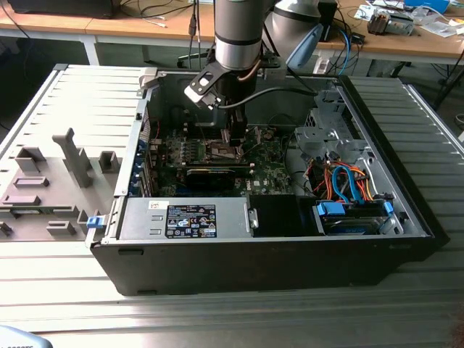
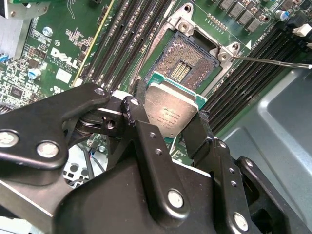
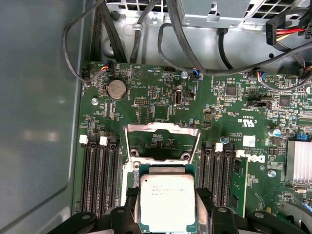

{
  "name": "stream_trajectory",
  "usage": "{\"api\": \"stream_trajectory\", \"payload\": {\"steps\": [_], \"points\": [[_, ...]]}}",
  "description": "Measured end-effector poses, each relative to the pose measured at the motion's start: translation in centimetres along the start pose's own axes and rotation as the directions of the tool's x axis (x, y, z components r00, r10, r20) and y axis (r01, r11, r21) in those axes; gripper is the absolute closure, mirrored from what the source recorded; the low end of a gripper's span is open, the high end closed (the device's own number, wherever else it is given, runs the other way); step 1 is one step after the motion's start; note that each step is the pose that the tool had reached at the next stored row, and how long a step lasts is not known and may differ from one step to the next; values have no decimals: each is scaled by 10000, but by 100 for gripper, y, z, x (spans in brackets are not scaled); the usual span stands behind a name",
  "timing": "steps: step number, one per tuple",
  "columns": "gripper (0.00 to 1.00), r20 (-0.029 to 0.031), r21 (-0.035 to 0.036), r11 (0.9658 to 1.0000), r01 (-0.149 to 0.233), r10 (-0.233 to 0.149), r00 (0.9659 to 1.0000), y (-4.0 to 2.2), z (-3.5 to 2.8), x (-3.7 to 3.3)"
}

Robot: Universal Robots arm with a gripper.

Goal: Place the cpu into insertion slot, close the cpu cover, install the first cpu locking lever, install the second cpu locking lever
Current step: 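Place the cpu into insertion slot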

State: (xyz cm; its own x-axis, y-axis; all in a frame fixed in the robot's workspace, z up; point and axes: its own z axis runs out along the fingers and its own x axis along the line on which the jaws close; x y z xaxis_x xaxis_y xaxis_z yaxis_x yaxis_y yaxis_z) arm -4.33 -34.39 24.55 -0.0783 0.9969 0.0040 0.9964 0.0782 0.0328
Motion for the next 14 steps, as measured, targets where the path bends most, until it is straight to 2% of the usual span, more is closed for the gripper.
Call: {"api": "stream_trajectory", "payload": {"steps": [14], "points": [[45,0,1,10000,0,0,10000,-1,36,0]]}}
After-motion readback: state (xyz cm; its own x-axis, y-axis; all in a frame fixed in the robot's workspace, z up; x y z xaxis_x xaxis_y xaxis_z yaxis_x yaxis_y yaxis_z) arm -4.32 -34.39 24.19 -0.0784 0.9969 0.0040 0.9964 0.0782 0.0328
